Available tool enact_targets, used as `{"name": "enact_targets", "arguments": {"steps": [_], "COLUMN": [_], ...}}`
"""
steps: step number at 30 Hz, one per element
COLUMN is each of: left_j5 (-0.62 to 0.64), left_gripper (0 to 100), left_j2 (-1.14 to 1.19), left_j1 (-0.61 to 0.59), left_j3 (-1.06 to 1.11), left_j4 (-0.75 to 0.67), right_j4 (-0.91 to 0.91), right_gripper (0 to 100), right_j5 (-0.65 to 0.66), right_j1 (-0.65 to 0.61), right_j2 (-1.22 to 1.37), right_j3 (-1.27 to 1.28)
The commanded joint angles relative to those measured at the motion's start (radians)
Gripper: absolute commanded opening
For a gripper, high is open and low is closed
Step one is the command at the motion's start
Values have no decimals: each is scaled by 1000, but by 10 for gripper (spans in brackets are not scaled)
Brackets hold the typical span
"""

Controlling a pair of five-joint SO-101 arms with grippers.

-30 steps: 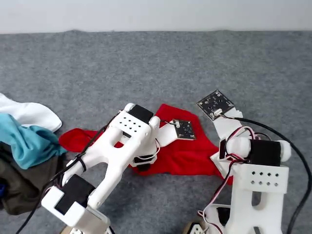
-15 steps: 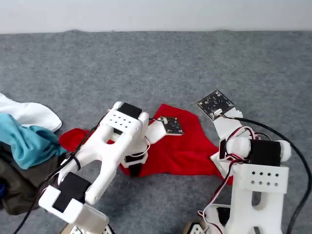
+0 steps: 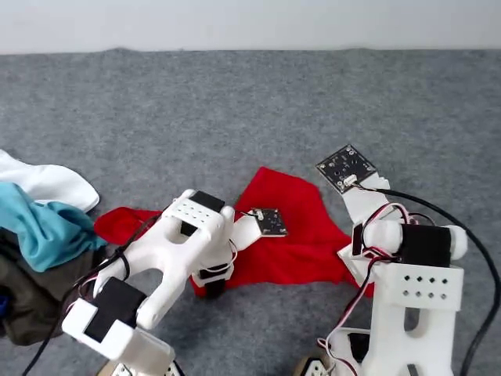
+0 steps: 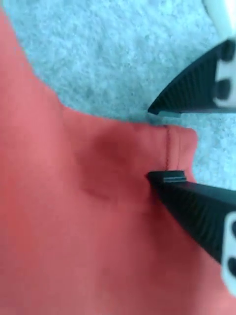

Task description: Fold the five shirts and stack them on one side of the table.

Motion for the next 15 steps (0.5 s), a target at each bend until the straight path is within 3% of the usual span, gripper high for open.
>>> {"name": "enact_targets", "arguments": {"steps": [1, 7, 13, 15], "left_j5": [12, 61, 68, 68], "left_gripper": [187, 174, 9, 14], "left_j2": [-6, -3, 100, 133], "left_j1": [-5, -5, 2, -5], "left_j3": [19, 27, 2, -28], "left_j4": [-51, -80, -89, -68], "right_j4": [39, 39, 39, 39], "right_gripper": [166, 166, 166, 166], "right_j5": [-9, -11, -11, -11], "right_j1": [4, 4, 5, 5], "right_j2": [-18, -18, -24, -27], "right_j3": [-35, -35, -35, -35]}}
